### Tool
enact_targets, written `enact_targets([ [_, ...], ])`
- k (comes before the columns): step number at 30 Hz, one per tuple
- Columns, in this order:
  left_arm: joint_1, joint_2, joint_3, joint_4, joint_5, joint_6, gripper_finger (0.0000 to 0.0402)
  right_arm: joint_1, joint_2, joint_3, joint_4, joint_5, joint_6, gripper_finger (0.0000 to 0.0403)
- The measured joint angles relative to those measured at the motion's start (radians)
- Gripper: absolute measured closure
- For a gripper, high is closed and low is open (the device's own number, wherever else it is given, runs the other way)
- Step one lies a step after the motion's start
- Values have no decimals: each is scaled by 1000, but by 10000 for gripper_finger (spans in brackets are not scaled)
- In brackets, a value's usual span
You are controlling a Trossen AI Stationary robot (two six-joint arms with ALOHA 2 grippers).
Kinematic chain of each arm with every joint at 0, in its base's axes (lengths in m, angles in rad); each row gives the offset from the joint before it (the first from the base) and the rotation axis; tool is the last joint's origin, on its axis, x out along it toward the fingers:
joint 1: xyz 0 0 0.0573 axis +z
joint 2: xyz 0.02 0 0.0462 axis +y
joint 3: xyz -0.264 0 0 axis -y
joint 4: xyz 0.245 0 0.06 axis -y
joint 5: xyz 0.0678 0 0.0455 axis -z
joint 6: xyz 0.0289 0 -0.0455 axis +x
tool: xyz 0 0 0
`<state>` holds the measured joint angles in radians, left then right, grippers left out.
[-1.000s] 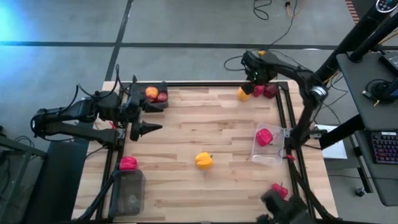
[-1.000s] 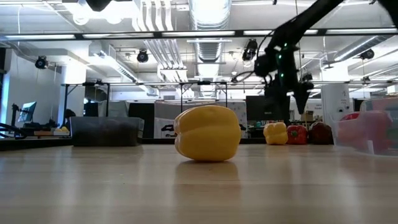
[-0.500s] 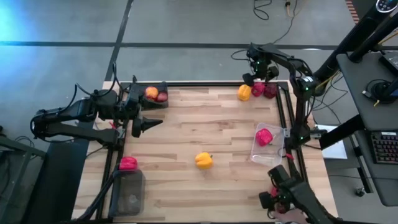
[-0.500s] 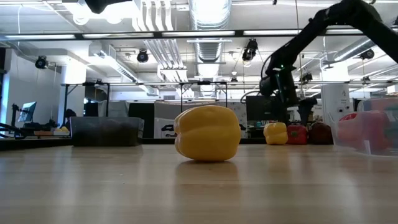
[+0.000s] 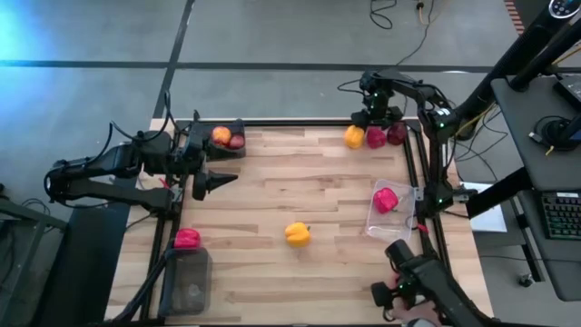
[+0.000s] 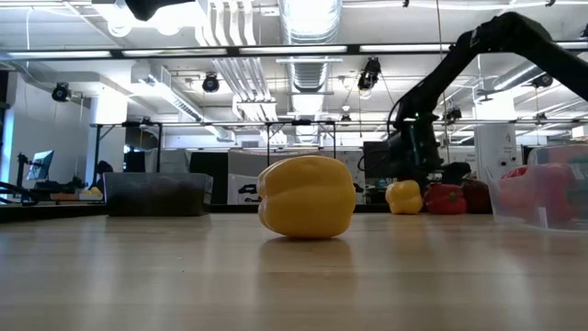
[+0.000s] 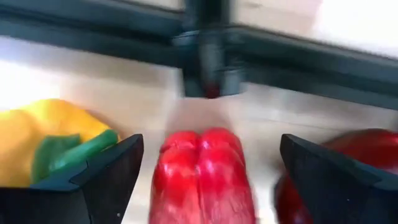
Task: Sort produce into baskets
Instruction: Put the red bell pepper into the transparent bin
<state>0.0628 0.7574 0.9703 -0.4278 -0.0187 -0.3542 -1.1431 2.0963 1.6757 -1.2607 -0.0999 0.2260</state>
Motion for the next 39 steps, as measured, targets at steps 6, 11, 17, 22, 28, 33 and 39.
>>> enact_targets([
  [6,0,0,0,0,2,-21,19,21,-18,-1,10,-6,-1,35],
  [11,0,-1,0,0,2,-17,19,42,-65,-1,-8,-4,-1,35],
  [17,0,-1,0,-1,3,3,19,87,-70,-22,-54,112,-50,35],
  [22,0,-9,0,-14,5,4,19,118,-70,-62,-47,205,-62,43],
  [28,0,-36,0,-43,37,5,19,122,-70,-94,-50,151,-52,114],
  [33,0,-58,0,-48,68,21,19,152,-107,-97,-54,126,-47,169],
  [39,0,-70,0,-50,84,78,19,272,-289,-105,-73,129,-6,167],
])
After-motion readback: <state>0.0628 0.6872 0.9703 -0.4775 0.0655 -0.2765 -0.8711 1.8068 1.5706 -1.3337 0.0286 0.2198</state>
